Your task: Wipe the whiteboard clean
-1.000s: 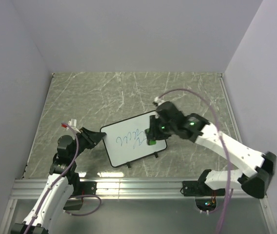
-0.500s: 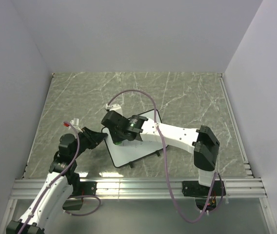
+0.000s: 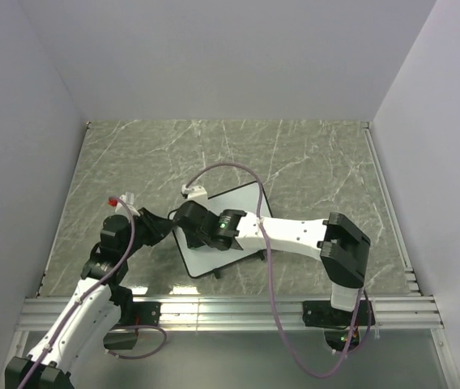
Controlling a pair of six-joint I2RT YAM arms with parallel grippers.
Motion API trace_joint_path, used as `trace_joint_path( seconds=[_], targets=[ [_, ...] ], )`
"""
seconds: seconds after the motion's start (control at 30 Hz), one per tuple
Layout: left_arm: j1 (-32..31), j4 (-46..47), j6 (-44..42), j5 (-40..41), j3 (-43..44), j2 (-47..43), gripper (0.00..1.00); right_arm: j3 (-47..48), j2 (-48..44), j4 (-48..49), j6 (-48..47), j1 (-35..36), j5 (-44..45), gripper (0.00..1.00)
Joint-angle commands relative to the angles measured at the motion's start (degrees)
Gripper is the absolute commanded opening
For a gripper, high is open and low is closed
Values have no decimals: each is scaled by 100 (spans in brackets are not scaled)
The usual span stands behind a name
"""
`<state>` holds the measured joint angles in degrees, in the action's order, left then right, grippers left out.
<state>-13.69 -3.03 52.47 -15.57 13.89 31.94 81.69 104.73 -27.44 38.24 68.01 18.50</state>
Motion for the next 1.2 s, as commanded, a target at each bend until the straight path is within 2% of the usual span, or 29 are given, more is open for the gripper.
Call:
trace_joint_path(
  seconds=[0.0, 0.1, 0.37, 0.5, 0.6, 0.8, 1.17],
  targets=[
    [-46, -426, -272, 186, 403, 163, 4, -679, -145, 283, 465, -42, 268, 0],
    [-46, -497, -333, 195, 492, 251, 3, -1049, -277, 380, 623, -165, 548, 0],
    [-46, -532, -299, 151, 483, 189, 3, -1814, -769, 230, 940, -1280, 1006, 0],
    [-46, -506, -334, 142, 501, 268, 2, -1876, -743, -76, 1010, -1939, 1200, 0],
    [-46, -471, -343, 125, 483, 295, 2, -1946, -734, 89, 940, -2195, 1059, 0],
    [-54, -383, -369, 63, 466, 409, 2, -1499, -567, 98, 808, -2099, 761, 0],
    [-54, -260, -386, 46, 404, 409, 1, -154, -524, 134, 1115, -931, 154, 0]
  ],
)
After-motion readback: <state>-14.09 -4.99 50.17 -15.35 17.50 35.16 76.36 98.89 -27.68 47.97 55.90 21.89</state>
